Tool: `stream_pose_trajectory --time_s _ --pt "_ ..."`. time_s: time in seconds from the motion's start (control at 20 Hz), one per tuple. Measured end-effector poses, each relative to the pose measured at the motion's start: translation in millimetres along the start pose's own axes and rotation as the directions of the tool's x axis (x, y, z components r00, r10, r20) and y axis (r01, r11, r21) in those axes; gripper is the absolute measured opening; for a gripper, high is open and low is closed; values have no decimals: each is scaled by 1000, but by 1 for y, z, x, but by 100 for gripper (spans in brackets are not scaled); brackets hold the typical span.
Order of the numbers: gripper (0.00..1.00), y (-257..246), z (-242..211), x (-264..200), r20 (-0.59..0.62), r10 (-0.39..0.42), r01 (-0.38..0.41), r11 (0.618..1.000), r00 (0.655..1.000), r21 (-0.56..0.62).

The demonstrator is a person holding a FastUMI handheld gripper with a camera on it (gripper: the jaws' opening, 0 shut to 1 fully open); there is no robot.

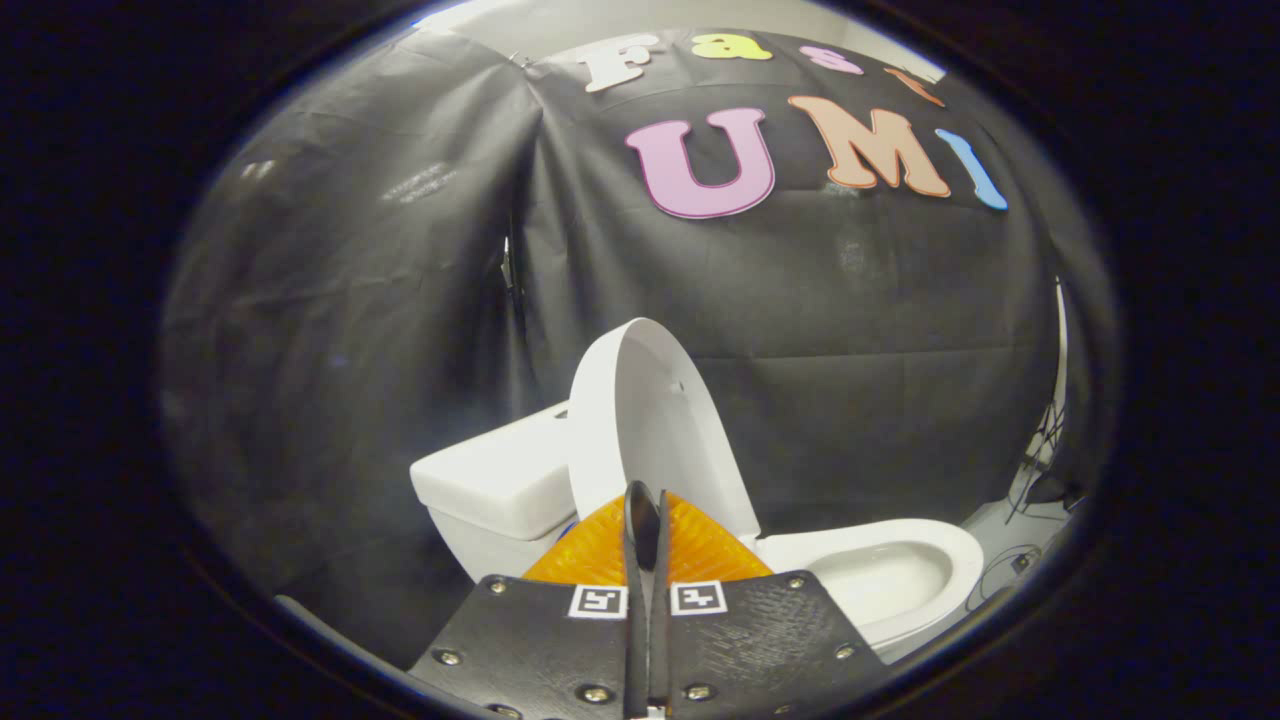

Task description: Open the toilet lid.

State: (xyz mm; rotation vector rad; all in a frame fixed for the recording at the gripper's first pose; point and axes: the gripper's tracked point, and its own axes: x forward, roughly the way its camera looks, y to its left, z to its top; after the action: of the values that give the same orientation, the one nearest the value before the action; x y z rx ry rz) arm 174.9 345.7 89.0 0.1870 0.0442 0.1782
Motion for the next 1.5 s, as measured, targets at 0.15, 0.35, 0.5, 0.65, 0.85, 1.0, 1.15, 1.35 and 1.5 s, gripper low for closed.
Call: stream_pose_trajectory --time_s 0.15,0.35,0.5,0.65,0.85,1.0,1.15,1.35,1.5 --pt "2 -1 -1 4 10 9 -9 1000 1000 23" --pt "2 -1 -1 3 7 22 -23 999 1000 39" --pt "18 8 -7 1 -2 83 -82 993 997 80" --pt "34 0 1 -4 29 70 -72 995 997 76" --pt "75 -27 15 -18 75 -3 -2 997 997 72" --pt "100 -34 27 -24 123 -14 1 994 992 110" --pt "100 -34 42 -33 174 -15 -3 995 985 101" --pt "100 -47 75 -51 295 -37 1 992 955 123" --pt "100 -72 79 -61 319 -112 71 988 941 138"
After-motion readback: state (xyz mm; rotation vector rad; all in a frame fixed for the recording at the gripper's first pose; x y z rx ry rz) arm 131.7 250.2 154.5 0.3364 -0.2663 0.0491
